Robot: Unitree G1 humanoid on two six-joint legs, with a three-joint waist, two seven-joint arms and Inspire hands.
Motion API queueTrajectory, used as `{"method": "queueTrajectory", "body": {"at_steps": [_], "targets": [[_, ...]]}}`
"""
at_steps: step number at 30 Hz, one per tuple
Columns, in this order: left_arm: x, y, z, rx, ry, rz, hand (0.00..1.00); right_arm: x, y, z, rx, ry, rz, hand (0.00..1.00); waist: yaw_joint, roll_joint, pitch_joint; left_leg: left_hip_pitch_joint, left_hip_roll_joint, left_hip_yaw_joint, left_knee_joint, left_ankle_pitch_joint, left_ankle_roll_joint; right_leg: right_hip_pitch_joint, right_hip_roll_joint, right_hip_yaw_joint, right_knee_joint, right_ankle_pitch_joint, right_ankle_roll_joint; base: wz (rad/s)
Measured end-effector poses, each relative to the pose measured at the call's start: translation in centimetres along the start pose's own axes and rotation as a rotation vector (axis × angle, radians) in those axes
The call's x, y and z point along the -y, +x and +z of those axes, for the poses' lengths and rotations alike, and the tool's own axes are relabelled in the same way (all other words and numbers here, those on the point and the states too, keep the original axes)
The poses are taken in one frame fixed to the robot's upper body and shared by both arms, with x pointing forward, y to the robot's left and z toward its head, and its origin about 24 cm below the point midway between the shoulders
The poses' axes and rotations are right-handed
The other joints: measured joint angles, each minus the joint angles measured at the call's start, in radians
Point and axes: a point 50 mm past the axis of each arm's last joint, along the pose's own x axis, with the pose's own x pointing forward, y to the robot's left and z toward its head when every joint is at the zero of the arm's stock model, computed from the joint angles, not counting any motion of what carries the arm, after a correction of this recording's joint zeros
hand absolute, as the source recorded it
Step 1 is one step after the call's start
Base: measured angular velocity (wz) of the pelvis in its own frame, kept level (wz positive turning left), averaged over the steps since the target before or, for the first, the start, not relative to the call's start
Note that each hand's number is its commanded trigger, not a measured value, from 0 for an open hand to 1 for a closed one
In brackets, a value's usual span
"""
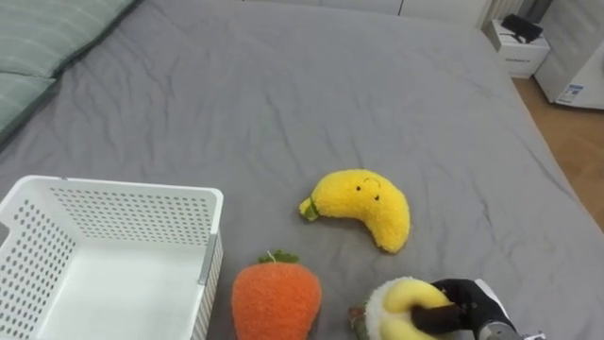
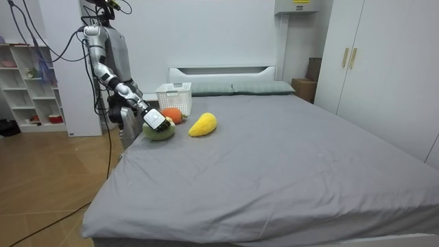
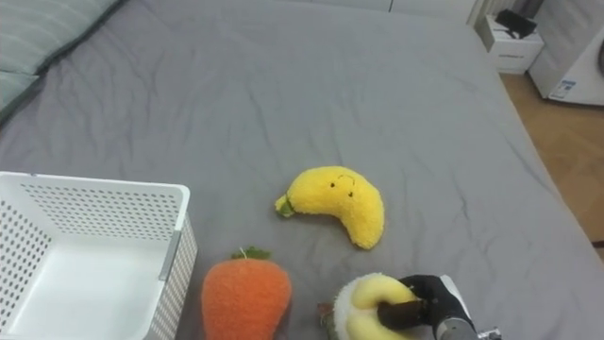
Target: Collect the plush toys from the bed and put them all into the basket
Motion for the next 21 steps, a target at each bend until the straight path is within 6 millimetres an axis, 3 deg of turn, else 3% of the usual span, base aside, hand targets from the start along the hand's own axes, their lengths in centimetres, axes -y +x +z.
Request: {"method": "queueTrajectory", "body": {"at_steps": [12,17,19,21], "targets": [[-0.1,0.0,0.0,0.005,-0.007,0.000,0.00,-0.3,0.0,0.1,0.007,0.035,0.016,1.00,0.002,-0.013,-0.0008,0.000,-0.004,-0.001,0.003,0.000,0.000,0.004,-0.003,0.000,-0.002,-0.003,0.003,0.00],[0.0,0.0,-0.1,0.009,-0.013,-0.013,0.00,-0.1,-0.3,3.8,0.164,0.015,0.005,1.00,0.002,-0.011,0.0004,0.002,-0.005,0.000,0.003,0.001,0.001,0.003,-0.004,0.005,0.001,-0.003,0.003,0.00],[0.0,0.0,0.0,0.011,-0.010,-0.020,0.00,0.6,-1.1,7.2,0.315,0.002,-0.019,1.00,-0.001,-0.010,0.0011,0.002,-0.005,0.001,0.004,0.001,0.002,0.003,-0.002,0.016,0.002,-0.003,0.003,0.00],[-0.1,0.0,0.1,0.014,-0.010,-0.023,0.00,1.1,-1.9,9.3,0.410,-0.007,-0.037,1.00,-0.001,-0.006,0.0032,0.003,-0.005,0.000,0.003,0.001,0.002,0.004,-0.002,0.016,0.001,-0.003,0.003,0.00]]}}
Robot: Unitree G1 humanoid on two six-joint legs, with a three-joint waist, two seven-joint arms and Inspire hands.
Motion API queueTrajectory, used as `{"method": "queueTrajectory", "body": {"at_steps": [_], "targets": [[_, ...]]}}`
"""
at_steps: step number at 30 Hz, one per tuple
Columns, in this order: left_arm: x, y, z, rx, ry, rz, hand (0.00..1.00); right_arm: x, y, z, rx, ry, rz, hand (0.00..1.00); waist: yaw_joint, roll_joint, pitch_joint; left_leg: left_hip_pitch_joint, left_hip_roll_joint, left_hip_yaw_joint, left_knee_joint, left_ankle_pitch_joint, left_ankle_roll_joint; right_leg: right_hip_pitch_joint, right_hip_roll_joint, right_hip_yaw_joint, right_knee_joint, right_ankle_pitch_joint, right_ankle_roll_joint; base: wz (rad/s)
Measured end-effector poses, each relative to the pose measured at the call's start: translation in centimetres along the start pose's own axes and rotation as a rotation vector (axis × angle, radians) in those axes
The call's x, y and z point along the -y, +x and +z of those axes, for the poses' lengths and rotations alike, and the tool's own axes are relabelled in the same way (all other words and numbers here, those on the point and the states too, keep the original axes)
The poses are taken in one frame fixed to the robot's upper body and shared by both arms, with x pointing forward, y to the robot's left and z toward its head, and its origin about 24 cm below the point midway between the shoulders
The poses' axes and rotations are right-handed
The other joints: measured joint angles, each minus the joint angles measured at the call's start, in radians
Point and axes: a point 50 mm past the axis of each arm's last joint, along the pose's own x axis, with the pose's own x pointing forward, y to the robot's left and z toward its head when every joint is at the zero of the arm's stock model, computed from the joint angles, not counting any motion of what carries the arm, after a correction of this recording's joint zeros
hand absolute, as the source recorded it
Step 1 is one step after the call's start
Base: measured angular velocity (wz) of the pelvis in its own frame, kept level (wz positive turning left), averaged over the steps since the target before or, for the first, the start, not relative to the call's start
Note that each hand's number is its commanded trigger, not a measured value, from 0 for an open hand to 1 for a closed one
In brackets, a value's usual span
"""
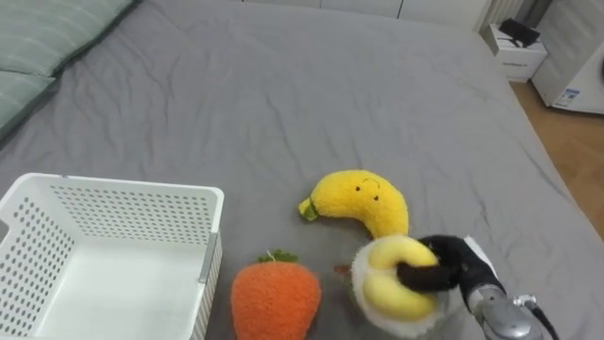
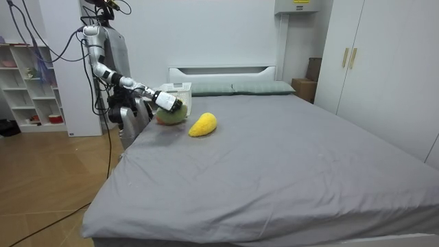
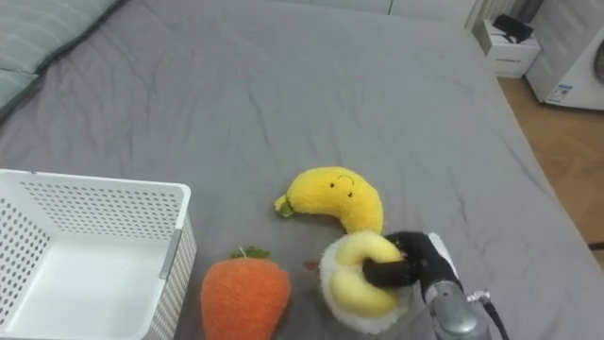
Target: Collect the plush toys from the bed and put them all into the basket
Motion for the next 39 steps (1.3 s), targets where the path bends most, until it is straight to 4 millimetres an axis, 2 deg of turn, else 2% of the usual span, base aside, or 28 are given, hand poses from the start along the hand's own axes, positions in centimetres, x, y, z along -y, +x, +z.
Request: {"method": "queueTrajectory", "body": {"at_steps": [5,12,19,22,23,25,32,35,36,39], "targets": [[0.0,0.0,0.0,0.000,-0.008,-0.007,0.00,1.2,-0.6,4.9,0.211,0.017,-0.005,1.00,0.000,-0.006,-0.0020,-0.002,0.000,0.000,-0.006,0.000,0.000,-0.006,0.001,0.005,0.000,0.000,0.000,-0.01],[0.0,0.0,0.0,-0.001,-0.006,-0.008,0.00,1.8,-1.6,8.2,0.363,0.039,0.012,1.00,0.007,-0.014,-0.0031,-0.002,0.000,0.000,-0.010,0.000,0.000,-0.007,0.002,0.007,0.000,0.000,0.000,0.00],[0.0,0.1,0.4,0.010,0.030,0.000,0.00,1.9,-1.7,12.2,0.507,0.004,0.052,1.00,0.057,-0.017,-0.0029,-0.002,-0.001,-0.005,-0.006,0.001,0.000,-0.003,0.000,-0.004,0.000,0.000,0.000,0.03],[0.1,0.1,0.3,0.000,0.034,-0.004,0.00,1.3,-1.4,13.7,0.536,-0.018,0.075,1.00,0.065,-0.016,-0.0017,-0.007,-0.004,-0.022,0.000,0.002,0.001,0.000,-0.003,-0.021,0.000,0.000,0.000,0.14],[0.1,0.1,0.3,-0.001,0.035,-0.005,0.00,1.2,-1.3,13.9,0.541,-0.027,0.077,1.00,0.071,-0.015,-0.0013,-0.008,-0.005,-0.024,0.000,0.002,0.001,0.000,-0.003,-0.022,0.001,0.000,0.000,0.09],[0.2,0.1,0.5,0.003,0.035,-0.006,0.00,0.9,-1.1,14.7,0.550,-0.077,0.090,1.00,0.106,-0.016,-0.0004,-0.011,-0.006,-0.029,0.000,0.003,0.001,-0.001,-0.003,-0.025,0.000,0.000,0.000,0.07],[0.5,0.0,0.1,-0.025,0.068,-0.010,0.00,-1.2,-0.9,16.3,0.576,-0.148,0.173,1.00,0.158,-0.023,0.0036,-0.032,-0.011,-0.070,0.009,0.005,-0.001,-0.001,-0.005,-0.060,-0.004,0.000,0.000,0.17],[0.5,0.0,-0.4,-0.046,0.077,-0.009,0.00,-2.8,-0.8,16.9,0.572,-0.191,0.240,1.00,0.183,-0.038,0.0120,-0.039,-0.021,-0.105,0.015,0.009,-0.002,0.016,-0.009,-0.105,-0.020,0.000,0.000,0.29],[0.6,0.0,-0.4,-0.046,0.078,-0.011,0.00,-2.9,-0.8,16.9,0.570,-0.191,0.248,1.00,0.192,-0.039,0.0120,-0.039,-0.022,-0.110,0.016,0.009,-0.002,0.018,-0.010,-0.107,-0.020,0.000,0.001,0.29],[0.8,0.0,-0.4,-0.049,0.087,-0.017,0.00,-4.0,-0.8,17.0,0.570,-0.185,0.276,1.00,0.219,-0.047,0.0118,-0.060,-0.031,-0.146,0.036,0.011,-0.001,0.025,-0.016,-0.151,-0.025,-0.001,0.001,0.35]]}}
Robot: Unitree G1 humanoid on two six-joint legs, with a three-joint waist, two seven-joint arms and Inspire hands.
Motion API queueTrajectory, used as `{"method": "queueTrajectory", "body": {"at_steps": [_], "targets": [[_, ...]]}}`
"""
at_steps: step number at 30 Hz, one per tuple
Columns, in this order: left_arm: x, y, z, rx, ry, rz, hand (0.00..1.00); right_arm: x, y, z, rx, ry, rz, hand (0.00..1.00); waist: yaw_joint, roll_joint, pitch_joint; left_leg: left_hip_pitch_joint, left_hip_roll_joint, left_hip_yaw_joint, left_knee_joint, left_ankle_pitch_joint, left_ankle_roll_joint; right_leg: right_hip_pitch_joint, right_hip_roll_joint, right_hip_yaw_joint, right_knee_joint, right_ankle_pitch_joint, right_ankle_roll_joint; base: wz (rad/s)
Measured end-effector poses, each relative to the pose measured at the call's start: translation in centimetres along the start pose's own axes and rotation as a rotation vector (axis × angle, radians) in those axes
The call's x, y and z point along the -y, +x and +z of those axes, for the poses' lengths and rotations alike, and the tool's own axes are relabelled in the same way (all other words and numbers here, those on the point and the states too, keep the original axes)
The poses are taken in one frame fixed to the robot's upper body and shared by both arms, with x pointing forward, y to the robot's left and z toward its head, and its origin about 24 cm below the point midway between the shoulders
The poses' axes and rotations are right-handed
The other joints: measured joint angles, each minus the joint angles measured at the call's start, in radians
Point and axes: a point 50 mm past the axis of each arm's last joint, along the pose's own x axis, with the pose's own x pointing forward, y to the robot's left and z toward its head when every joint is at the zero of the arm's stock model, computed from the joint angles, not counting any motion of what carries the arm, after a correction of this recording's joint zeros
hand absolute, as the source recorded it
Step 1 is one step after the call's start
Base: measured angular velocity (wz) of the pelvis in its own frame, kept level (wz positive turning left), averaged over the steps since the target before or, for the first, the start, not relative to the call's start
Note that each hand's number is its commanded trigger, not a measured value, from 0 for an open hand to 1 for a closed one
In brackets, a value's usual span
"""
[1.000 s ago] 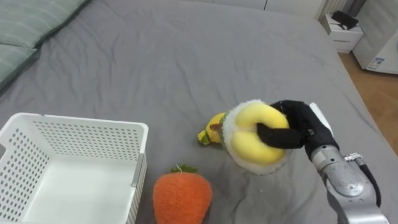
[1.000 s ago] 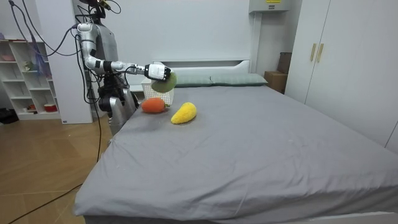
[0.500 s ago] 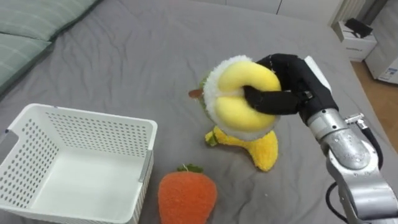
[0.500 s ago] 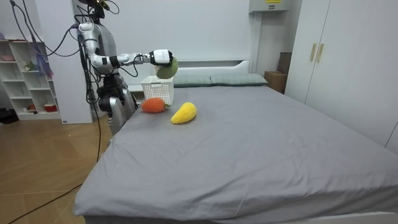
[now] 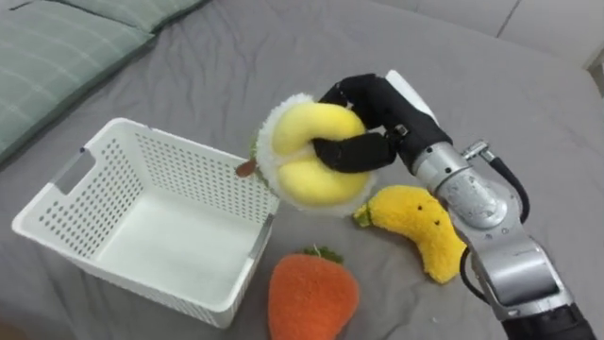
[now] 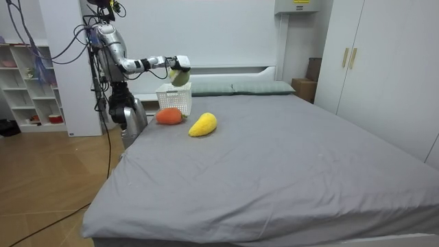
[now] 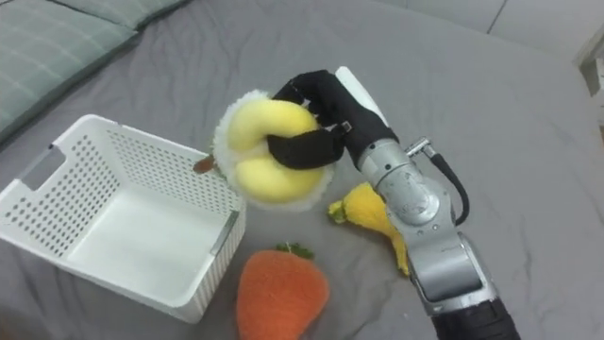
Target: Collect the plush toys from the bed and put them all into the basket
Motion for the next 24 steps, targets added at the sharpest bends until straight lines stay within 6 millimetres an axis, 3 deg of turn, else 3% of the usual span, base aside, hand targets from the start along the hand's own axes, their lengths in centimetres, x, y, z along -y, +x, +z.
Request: {"method": "queueTrajectory", "body": {"at_steps": [2,7,9,11,12,13,14,20,24], "targets": [[0.0,0.0,-0.1,-0.006,0.007,-0.001,0.00,-0.6,0.2,0.2,-0.001,-0.003,0.015,1.00,0.009,-0.006,-0.0035,-0.014,-0.010,-0.026,0.009,0.005,0.001,0.003,-0.004,-0.016,-0.006,-0.003,0.004,0.43],[-0.1,-0.1,0.3,-0.001,0.003,0.005,0.00,-1.7,1.1,0.5,-0.004,0.017,0.056,0.99,0.047,-0.004,-0.0007,-0.044,-0.031,-0.094,0.039,0.014,0.000,0.012,-0.010,-0.072,-0.005,-0.004,0.007,0.43],[-0.1,-0.1,0.6,0.006,0.011,0.010,0.00,-1.9,1.5,0.1,-0.021,0.024,0.064,0.88,0.062,-0.007,0.0006,-0.050,-0.037,-0.112,0.039,0.023,-0.001,0.012,-0.011,-0.067,-0.003,-0.005,0.008,0.32],[0.0,-0.1,0.8,0.013,0.020,0.013,0.00,-1.9,2.0,-0.3,-0.049,0.027,0.065,0.64,0.071,-0.011,-0.0017,-0.056,-0.045,-0.131,0.039,0.030,-0.004,0.012,-0.013,-0.059,-0.003,-0.008,0.011,0.32],[0.1,-0.1,1.1,0.017,0.017,0.012,0.00,-1.9,2.3,-0.6,-0.068,0.027,0.059,0.56,0.084,-0.012,-0.0025,-0.059,-0.046,-0.133,0.038,0.033,-0.006,0.010,-0.014,-0.058,-0.003,-0.008,0.011,0.15],[0.2,-0.1,1.2,0.016,0.016,0.012,0.00,-2.0,2.6,-0.7,-0.084,0.028,0.053,0.37,0.095,-0.013,-0.0026,-0.059,-0.048,-0.137,0.038,0.038,-0.002,0.009,-0.015,-0.060,0.000,-0.008,0.011,0.11],[0.2,-0.1,1.2,0.014,0.016,0.012,0.00,-2.1,2.6,-0.8,-0.088,0.032,0.048,0.00,0.102,-0.013,-0.0028,-0.060,-0.049,-0.139,0.038,0.039,-0.002,0.009,-0.016,-0.061,0.001,-0.008,0.011,0.08],[0.1,-0.2,1.5,0.015,0.013,0.019,0.00,-1.9,2.9,-0.4,-0.075,0.035,-0.003,0.00,0.115,-0.009,0.0005,-0.074,-0.062,-0.161,0.036,0.050,0.002,-0.003,-0.023,-0.059,0.009,-0.010,0.015,0.11],[-0.2,-0.2,2.1,0.027,0.014,0.029,0.00,-2.1,3.1,0.0,-0.065,0.025,-0.006,0.00,0.117,-0.012,-0.0015,-0.079,-0.064,-0.161,0.034,0.052,0.003,-0.009,-0.026,-0.060,0.011,-0.010,0.015,0.00]]}}
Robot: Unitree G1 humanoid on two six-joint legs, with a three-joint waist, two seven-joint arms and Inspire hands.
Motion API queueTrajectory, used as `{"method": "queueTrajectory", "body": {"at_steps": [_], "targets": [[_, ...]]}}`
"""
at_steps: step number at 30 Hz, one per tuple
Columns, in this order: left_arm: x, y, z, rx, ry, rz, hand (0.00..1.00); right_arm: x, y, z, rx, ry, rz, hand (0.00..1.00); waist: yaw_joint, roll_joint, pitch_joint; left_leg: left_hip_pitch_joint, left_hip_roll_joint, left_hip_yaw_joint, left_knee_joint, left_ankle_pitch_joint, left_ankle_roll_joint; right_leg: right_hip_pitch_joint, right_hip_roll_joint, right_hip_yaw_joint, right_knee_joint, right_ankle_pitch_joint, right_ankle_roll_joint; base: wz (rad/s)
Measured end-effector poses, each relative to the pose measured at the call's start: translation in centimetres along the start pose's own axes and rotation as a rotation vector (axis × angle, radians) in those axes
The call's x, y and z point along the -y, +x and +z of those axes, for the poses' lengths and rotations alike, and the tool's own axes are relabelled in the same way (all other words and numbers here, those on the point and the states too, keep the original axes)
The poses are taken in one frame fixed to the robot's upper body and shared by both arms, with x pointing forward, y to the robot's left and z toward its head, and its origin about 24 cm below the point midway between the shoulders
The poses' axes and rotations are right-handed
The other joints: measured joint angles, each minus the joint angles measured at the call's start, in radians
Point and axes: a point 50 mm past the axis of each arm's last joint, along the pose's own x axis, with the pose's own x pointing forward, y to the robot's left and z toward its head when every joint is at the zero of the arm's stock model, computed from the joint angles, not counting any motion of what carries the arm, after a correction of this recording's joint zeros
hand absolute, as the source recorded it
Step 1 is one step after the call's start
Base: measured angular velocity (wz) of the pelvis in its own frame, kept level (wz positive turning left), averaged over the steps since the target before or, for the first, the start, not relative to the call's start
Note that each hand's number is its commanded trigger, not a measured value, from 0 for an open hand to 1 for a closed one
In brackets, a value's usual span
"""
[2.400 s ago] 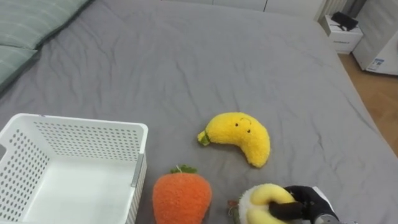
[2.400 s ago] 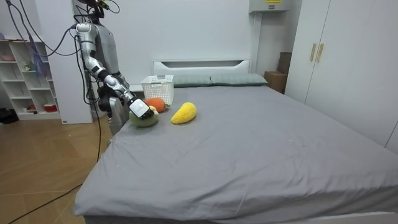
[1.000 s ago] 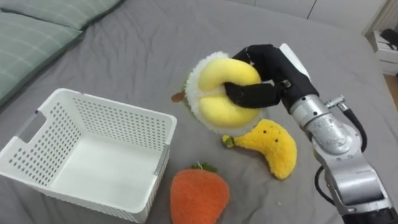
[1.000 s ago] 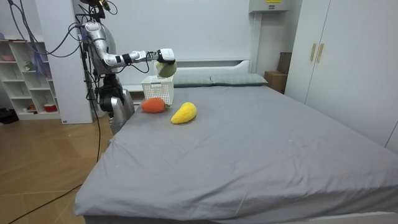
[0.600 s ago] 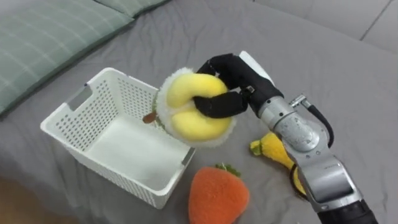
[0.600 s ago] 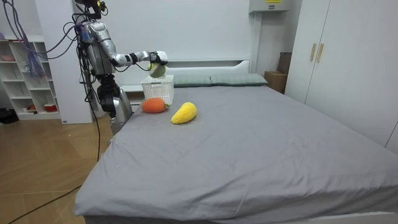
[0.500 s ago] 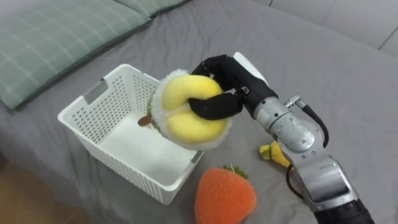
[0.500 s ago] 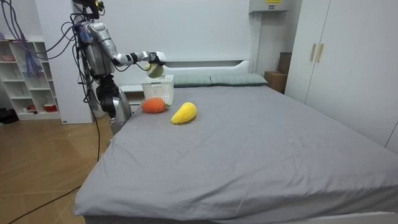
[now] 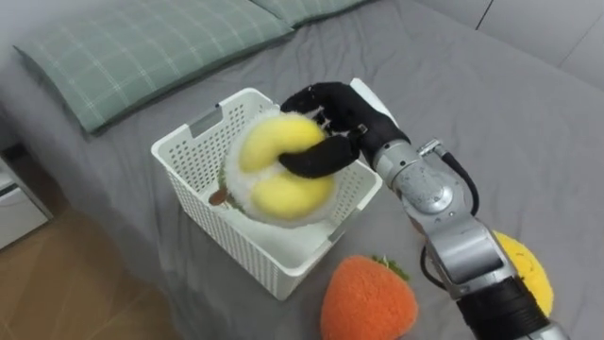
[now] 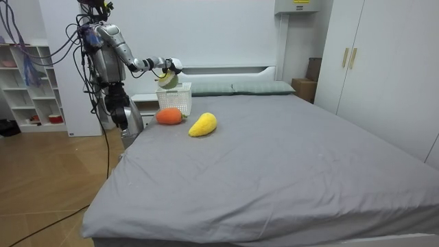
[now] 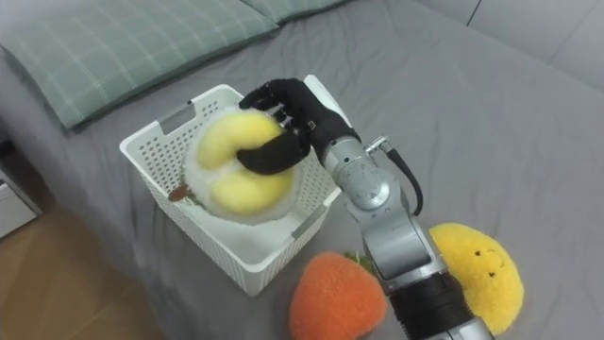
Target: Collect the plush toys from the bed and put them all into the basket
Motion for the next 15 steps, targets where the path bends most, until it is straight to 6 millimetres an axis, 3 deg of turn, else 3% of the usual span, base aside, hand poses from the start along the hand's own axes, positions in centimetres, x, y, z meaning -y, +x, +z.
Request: {"method": "queueTrajectory", "body": {"at_steps": [4,15], "targets": [[0.13,0.01,0.87,0.024,0.027,-0.004,0.00,-0.51,0.09,0.17,0.004,-0.008,0.020,0.00,0.001,0.000,0.0002,0.001,0.000,0.000,-0.002,0.000,0.000,0.000,0.000,0.000,-0.001,0.000,0.000,0.00],[0.23,0.02,0.99,0.028,0.032,-0.006,0.00,-0.76,0.17,-0.54,-0.026,-0.005,0.029,0.00,0.002,0.002,0.0041,0.002,0.000,-0.001,-0.002,0.000,0.000,-0.001,0.001,0.000,-0.001,0.000,0.000,0.00]]}}
